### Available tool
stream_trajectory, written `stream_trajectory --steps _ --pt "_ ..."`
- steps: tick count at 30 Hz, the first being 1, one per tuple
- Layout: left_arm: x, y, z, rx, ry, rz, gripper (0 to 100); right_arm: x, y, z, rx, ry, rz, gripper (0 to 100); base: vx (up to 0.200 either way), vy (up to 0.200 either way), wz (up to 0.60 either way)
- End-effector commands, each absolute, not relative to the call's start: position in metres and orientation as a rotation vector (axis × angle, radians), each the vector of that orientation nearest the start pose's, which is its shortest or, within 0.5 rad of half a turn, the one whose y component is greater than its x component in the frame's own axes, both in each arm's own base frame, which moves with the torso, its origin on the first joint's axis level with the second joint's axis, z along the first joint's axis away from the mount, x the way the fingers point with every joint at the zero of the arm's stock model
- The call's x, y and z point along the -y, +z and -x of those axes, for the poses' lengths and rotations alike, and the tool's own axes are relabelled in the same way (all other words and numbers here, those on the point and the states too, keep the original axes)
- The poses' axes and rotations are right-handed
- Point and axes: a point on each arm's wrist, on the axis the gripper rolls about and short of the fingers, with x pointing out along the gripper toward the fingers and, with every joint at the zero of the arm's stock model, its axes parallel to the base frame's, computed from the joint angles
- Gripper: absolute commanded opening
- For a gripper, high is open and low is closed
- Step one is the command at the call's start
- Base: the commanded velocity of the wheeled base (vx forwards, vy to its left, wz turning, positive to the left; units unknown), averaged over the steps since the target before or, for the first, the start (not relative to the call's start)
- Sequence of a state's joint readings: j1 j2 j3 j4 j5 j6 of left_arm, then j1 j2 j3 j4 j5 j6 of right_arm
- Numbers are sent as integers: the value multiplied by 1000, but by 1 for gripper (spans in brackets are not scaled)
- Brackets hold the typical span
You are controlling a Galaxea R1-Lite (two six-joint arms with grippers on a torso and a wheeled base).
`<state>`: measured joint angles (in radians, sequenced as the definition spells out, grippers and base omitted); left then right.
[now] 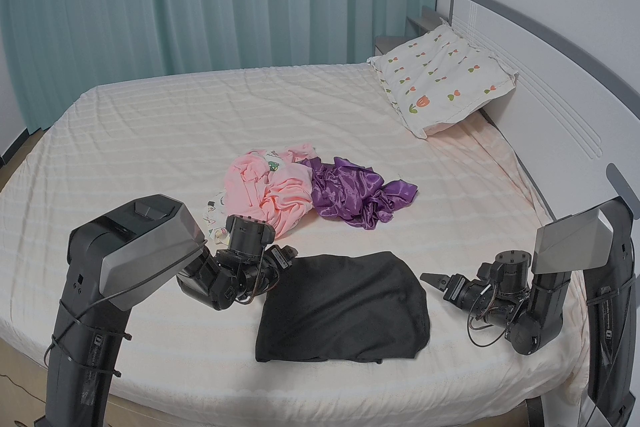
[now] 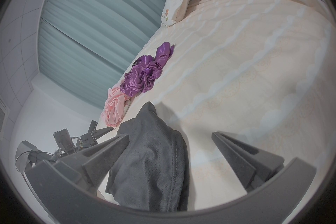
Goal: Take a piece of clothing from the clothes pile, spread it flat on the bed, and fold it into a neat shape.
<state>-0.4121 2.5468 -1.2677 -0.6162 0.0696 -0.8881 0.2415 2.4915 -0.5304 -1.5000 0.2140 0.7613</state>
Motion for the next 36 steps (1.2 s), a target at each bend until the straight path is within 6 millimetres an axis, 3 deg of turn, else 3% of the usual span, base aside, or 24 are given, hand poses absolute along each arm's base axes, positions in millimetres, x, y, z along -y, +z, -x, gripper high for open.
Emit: stream_trajectory --steps 1,19,35,36 --pt "183 -40 -416 -732 -36 670 0 -86 -56 -322 -619 251 -727 100 0 0 0" --pt "172 -44 -422 -644 124 638 0 -87 -56 -321 -623 253 -724 100 0 0 0" --pt "160 -47 -427 -643 154 641 0 -87 -57 -321 -625 252 -725 100 0 0 0" --pt "160 -46 -427 -643 152 642 100 -87 -57 -321 -625 253 -724 100 0 0 0"
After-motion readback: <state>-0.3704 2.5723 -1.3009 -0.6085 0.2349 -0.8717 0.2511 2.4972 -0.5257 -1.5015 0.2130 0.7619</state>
